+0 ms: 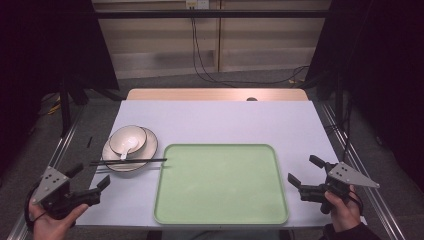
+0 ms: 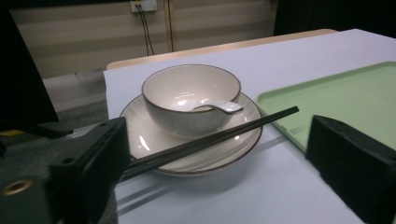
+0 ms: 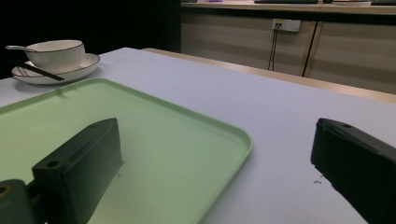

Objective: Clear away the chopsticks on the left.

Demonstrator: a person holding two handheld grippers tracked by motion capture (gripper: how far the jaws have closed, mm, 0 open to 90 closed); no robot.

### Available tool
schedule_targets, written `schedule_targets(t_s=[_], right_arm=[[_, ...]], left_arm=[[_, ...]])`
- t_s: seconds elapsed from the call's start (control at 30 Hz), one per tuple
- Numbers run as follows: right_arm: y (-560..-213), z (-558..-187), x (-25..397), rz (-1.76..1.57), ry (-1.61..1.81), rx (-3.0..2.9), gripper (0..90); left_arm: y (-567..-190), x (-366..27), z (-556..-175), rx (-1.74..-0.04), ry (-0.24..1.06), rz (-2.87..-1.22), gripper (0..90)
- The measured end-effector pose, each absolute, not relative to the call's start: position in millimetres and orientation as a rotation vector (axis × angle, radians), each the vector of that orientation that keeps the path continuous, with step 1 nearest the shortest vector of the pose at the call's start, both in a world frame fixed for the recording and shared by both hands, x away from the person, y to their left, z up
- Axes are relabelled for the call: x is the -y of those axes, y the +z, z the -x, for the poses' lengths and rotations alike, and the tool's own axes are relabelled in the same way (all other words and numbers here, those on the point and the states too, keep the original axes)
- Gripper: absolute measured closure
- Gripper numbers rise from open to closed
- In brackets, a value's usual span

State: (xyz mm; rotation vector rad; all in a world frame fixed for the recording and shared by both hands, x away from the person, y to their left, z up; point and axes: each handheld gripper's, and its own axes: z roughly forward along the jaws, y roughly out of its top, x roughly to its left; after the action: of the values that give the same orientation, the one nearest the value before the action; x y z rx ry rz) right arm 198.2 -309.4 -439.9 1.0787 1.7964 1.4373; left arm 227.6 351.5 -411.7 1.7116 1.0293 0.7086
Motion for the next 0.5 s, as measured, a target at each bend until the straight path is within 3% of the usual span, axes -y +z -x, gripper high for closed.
schedule_targets(t_s=[0.03,0.07,0.13,0.2,0.27,0.4,0.5], right_arm=[[-440,-199,309,-1.082,1.439,-1.798,1.6],[-440,-198,309,-1.089,1.438,-1.796,1.7],[-440,-199,310,-1.083,1.44,-1.794,1.7],[-440,-199,310,-1.083,1.438,-1.794,1.7],[-440,-198,310,-1.082,1.44,-1.793,1.7],[-440,-199,310,-1.081,1.442,-1.797,1.7],[-440,-198,309,-1.087,1.447,-1.803,1.7]], left_arm=[[-409,-359,-234,-1.021,0.657,-1.751,15.9],[-409,-361,-238,-1.027,0.646,-1.777,17.6],[-412,-364,-246,-1.031,0.616,-1.796,14.1],[-416,-367,-256,-0.996,0.575,-1.851,20.0],[-419,-368,-263,-0.953,0.515,-1.869,15.9],[-421,-362,-278,-0.881,0.483,-1.96,19.7],[-423,-360,-289,-0.826,0.457,-2.028,31.7]])
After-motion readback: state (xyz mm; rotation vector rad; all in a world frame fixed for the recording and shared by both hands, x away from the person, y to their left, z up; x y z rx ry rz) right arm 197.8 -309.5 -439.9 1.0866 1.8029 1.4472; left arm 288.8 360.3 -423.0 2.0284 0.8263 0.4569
